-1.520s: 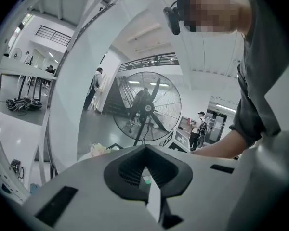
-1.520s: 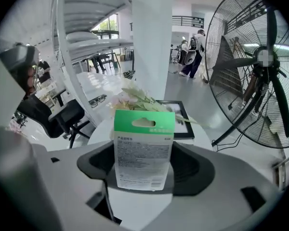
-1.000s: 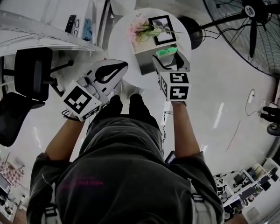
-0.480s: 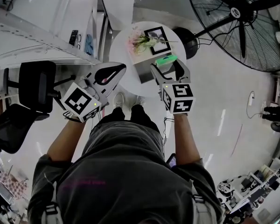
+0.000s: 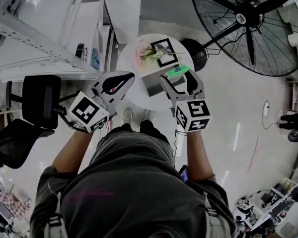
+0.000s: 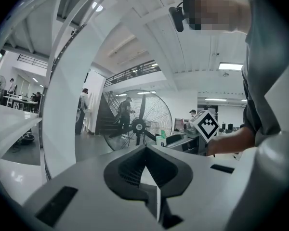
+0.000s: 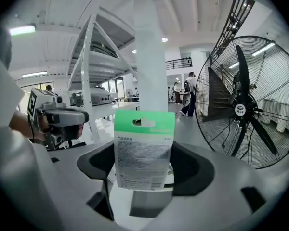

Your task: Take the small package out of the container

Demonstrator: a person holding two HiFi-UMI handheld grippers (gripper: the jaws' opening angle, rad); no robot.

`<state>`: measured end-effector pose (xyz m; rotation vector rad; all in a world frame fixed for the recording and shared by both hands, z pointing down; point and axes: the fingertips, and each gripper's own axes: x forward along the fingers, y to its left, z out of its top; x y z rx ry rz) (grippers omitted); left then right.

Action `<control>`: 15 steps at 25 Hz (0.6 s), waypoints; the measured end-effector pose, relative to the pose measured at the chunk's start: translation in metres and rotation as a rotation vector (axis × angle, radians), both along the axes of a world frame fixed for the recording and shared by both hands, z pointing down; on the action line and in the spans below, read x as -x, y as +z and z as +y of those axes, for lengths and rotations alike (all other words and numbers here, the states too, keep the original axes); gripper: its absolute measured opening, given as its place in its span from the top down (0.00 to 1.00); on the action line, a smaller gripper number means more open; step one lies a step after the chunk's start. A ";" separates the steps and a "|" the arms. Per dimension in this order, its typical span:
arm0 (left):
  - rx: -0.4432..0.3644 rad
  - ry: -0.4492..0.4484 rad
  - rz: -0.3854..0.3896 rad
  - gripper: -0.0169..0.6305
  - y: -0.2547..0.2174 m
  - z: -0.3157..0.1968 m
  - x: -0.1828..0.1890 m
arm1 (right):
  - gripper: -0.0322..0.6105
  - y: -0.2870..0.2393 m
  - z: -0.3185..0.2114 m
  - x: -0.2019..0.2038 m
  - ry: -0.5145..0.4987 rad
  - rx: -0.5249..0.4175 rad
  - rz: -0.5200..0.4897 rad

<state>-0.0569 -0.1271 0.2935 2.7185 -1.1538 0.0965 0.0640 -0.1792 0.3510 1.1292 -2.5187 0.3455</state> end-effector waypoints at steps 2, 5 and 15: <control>-0.006 -0.002 0.002 0.95 -0.003 0.000 0.000 | 0.40 -0.007 0.001 0.000 -0.002 -0.010 -0.016; -0.017 -0.002 0.004 0.95 -0.009 -0.001 0.000 | 0.40 -0.019 0.003 0.001 -0.011 -0.035 -0.038; -0.028 0.001 0.010 0.95 -0.016 0.002 -0.006 | 0.40 -0.061 0.010 0.002 -0.045 -0.103 -0.099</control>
